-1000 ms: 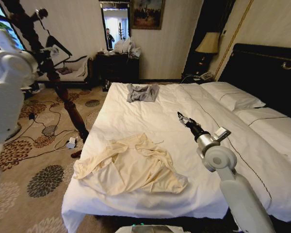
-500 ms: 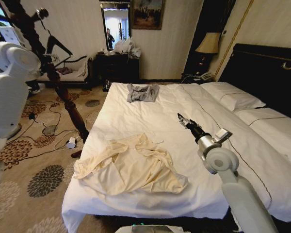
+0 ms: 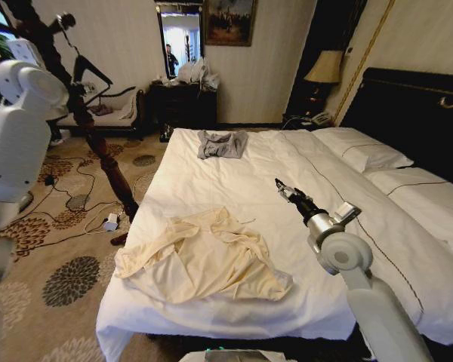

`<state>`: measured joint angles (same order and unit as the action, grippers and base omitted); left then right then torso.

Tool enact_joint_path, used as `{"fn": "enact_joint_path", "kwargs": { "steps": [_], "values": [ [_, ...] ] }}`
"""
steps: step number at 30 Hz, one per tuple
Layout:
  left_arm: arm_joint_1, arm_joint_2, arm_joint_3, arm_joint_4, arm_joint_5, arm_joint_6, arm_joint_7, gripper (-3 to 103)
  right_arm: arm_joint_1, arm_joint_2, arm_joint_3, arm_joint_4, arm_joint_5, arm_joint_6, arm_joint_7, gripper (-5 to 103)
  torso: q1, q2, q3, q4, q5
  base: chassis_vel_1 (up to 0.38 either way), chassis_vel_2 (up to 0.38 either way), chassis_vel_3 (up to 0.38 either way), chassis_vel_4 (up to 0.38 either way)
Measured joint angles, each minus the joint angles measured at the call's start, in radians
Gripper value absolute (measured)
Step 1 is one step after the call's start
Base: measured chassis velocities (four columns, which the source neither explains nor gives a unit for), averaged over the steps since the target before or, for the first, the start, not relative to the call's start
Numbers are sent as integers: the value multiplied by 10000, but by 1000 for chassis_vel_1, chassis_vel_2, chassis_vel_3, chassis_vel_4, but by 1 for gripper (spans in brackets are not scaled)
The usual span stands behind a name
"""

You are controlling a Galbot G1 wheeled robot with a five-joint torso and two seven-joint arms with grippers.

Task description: Pick up the clothes from the bed and hang them on the clothes hanger.

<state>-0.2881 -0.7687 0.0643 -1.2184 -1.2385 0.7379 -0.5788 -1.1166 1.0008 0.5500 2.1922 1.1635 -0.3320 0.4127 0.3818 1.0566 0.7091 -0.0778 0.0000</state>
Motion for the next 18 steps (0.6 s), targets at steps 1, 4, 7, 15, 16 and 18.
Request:
{"fn": "enact_joint_path", "kwargs": {
  "steps": [1, 4, 7, 15, 16, 18],
  "values": [
    [-3, -3, 0, 1, 2, -2, 30, 76, -32, -1, 12, 14, 0, 0, 7, 100, 0, 0, 0, 0, 0, 0, 0, 0, 0],
    [-38, 18, 35, -6, 2, -16, 91, 60, -124, 21, 19, 72, -12, 0, 24, 100, 0, 0, -1, 1, 0, 0, 0, 0, 0],
    [-69, 67, 64, -29, -47, -71, 131, 49, -142, 53, 10, 116, -30, 0, 41, 100, 0, 0, 0, 1, 0, 0, 0, 0, 0],
    [-82, 330, 62, -246, -179, -270, 410, 22, -215, 65, 17, 191, -72, 0, 70, 100, 0, 0, 0, 0, 0, 0, 0, 0, 0],
    [-82, 378, 33, -278, -180, -385, 534, 19, -246, 68, 24, 197, -116, 2, 70, 100, 0, 0, 0, 6, -1, 0, 0, 0, 0],
    [-82, 398, 10, -300, -180, -459, 592, 18, -263, 77, 24, 218, -154, 5, 62, 100, 0, 0, -1, 3, 0, 0, 0, 0, 0]
  ]
}}
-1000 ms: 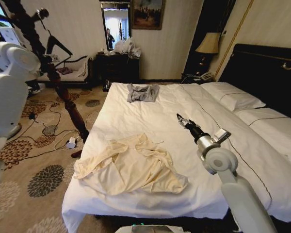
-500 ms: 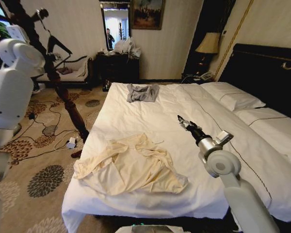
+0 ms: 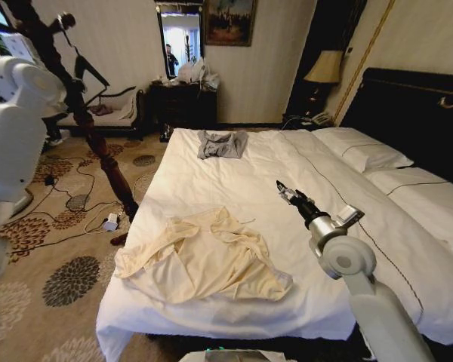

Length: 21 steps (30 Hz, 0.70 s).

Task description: Pick up the clothes from the bed and hang them on the clothes hanger.

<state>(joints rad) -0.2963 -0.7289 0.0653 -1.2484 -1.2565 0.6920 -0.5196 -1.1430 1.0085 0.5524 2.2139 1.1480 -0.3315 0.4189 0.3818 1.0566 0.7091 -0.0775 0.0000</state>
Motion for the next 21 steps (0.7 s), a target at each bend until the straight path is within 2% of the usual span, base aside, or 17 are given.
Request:
{"fn": "enact_joint_path", "kwargs": {
  "steps": [6, 14, 21],
  "values": [
    [-3, 83, -38, -138, -14, -270, 320, 18, -23, 41, 1, 87, -45, 5, 9, 100, 0, 0, 0, -3, 0, 0, 0, 0, 0],
    [-199, 195, -48, -794, -88, -1104, 1241, 18, -166, 33, 65, 157, -100, 27, 46, 100, 1, 0, 0, -3, 1, 0, 0, 0, 0],
    [287, 465, -163, -2286, -1004, -1170, 1347, 18, -277, 68, 73, 110, -234, 99, 46, 100, 0, 0, 0, -2, 3, 0, 0, 0, 0]
  ]
}}
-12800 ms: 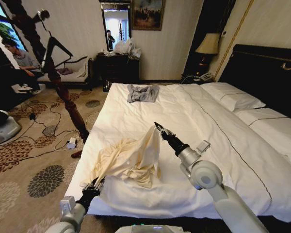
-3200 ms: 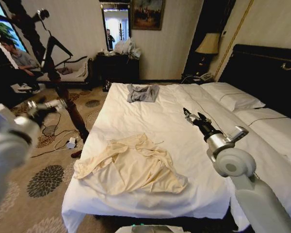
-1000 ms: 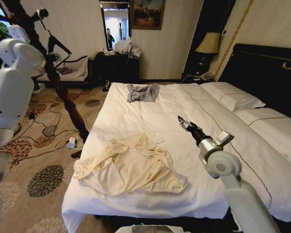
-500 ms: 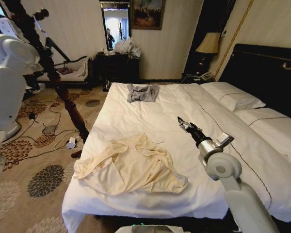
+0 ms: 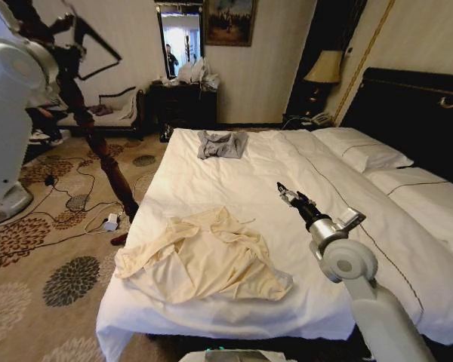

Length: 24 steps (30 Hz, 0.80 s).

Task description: Pick up the clothes from the bed and hang them on the clothes hanger.

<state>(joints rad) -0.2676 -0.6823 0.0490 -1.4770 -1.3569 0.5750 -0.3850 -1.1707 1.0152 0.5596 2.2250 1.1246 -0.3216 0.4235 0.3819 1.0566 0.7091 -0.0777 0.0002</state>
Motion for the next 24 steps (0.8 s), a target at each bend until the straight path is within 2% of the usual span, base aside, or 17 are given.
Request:
{"fn": "enact_joint_path", "kwargs": {
  "steps": [3, 5, 8, 9, 10, 11, 12, 13, 14, 16, 17, 18, 21, 24],
  "values": [
    [545, 151, -222, -636, -356, -49, -37, 18, -16, 16, 0, -83, -41, 38, -1, 100, 1, 0, 0, -2, -1, 0, 0, 0, 0],
    [1368, 437, -586, -1424, -749, -189, -115, 18, -32, 10, -26, -221, -71, 87, 21, 100, 1, 0, 0, -4, 0, 0, 0, 0, 0],
    [3609, 1275, -1631, -3359, -1465, -516, -183, 18, -84, -115, -147, -575, -250, 135, 282, 100, 1, 0, 0, 0, -1, 0, 0, 0, 0],
    [3609, 1275, -1631, -3359, -1465, -516, -183, 18, -84, -115, -147, -575, -250, 135, 282, 100, 1, 0, 0, 0, -1, 0, 0, 0, 0],
    [4477, 1612, -1976, -3933, -1470, -694, -120, 18, -169, -217, -171, -681, -327, 174, 245, 100, 1, 0, 0, 4, -4, 0, 0, 0, 0],
    [5592, 1942, -2271, -4589, -1301, -991, 112, 18, -402, -371, -97, -732, -396, 220, 140, 100, -1, 1, -1, 21, -5, 0, 0, 0, 0],
    [6326, 2005, -2285, -4912, -1121, -1226, 426, 18, -777, -478, 151, -661, -427, 246, 90, 100, -3, 1, -2, 20, 2, 0, 0, 0, 0],
    [7065, 1958, -2418, -5198, -1005, -1343, 684, 18, -1078, -552, 298, -617, -417, 251, 104, 100, -4, 3, -2, 0, -11, 0, 0, 0, 0],
    [7065, 1958, -2418, -5198, -1005, -1343, 684, 18, -1078, -552, 298, -617, -417, 251, 104, 100, -4, 3, -2, 0, -11, 0, 0, 0, 0],
    [8556, 1828, -3067, -5920, -817, -1520, 1087, 18, -1193, -678, 206, -772, -234, 247, 156, 100, -3, 2, -1, -20, -10, -17, -22, -1, -32],
    [9283, 1723, -3458, -6266, -638, -1630, 1215, 18, -1080, -745, 26, -917, -117, 202, 177, 100, -3, 2, -1, -20, 7, -34, -17, -24, -64],
    [9950, 1583, -3794, -6577, -442, -1716, 1347, 18, -949, -823, -168, -1044, 23, 116, 183, 100, -3, 2, -2, -5, 11, 0, 0, 0, 0],
    [11095, 1253, -4262, -7104, -74, -1843, 1543, 18, -698, -1043, -647, -1290, 362, -220, 151, 100, -2, 1, 0, 9, -4, 0, 0, 0, 0],
    [12466, 796, -4787, -7654, 219, -1886, 1647, 18, -436, -1380, -1369, -1661, 475, -490, -112, 100, -2, 2, 0, 4, -3, 0, 0, 0, 0]
  ]
}}
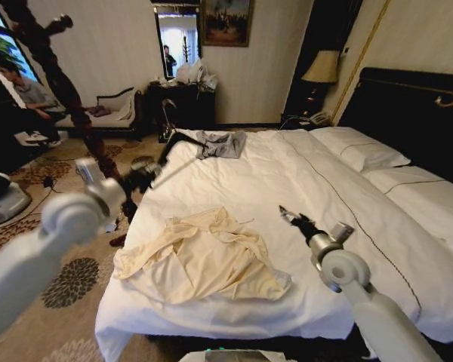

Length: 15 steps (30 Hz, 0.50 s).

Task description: Pick up the clothes from the bed and hang them on the clothes hanger.

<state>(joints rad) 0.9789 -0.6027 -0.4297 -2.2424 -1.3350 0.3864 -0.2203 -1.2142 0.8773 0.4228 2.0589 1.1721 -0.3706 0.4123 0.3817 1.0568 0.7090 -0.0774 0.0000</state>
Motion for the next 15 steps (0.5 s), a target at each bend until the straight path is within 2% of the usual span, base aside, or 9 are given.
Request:
{"fn": "enact_joint_path", "kwargs": {
  "steps": [2, 4, 5, 9, 10, 12, 15],
  "values": [
    [460, -139, -169, -147, 124, 4, 18, 18, 82, -110, -266, -114, -118, -29, -170, 100, -1, 0, 0, -5, -1, 0, 0, 0, 0],
    [1582, -494, -642, -379, 700, 10, 157, 18, 354, -337, -1060, -423, -831, 9, -683, 100, -1, 0, -1, -7, 5, 0, 0, 0, 0],
    [1582, -494, -642, -379, 700, 10, 157, 18, 354, -337, -1060, -423, -831, 9, -683, 100, -1, 0, -1, -7, 5, 0, 0, 0, 0],
    [2955, -1429, -1273, -560, 1714, -51, 183, 18, 995, -491, -2728, -781, -2330, 551, -1606, 100, 1, -2, 0, 0, -2, 0, 0, 0, 0],
    [2955, -1429, -1273, -560, 1714, -51, 183, 18, 995, -491, -2728, -781, -2330, 551, -1606, 100, 1, -2, 0, 0, -2, 0, 0, 0, 0],
    [3140, -1932, -1436, -668, 2056, -58, 146, 18, 1407, -424, -3601, -909, -3255, 869, -1851, 100, 0, -1, 0, -1, 1, 0, 0, 0, 0],
    [3001, -2590, -1637, -858, 2169, 84, 42, 18, 2164, -200, -5110, -1233, -5183, 1298, -2023, 100, 1, -1, 1, -5, -1, 0, 0, 0, 0]
  ]
}}
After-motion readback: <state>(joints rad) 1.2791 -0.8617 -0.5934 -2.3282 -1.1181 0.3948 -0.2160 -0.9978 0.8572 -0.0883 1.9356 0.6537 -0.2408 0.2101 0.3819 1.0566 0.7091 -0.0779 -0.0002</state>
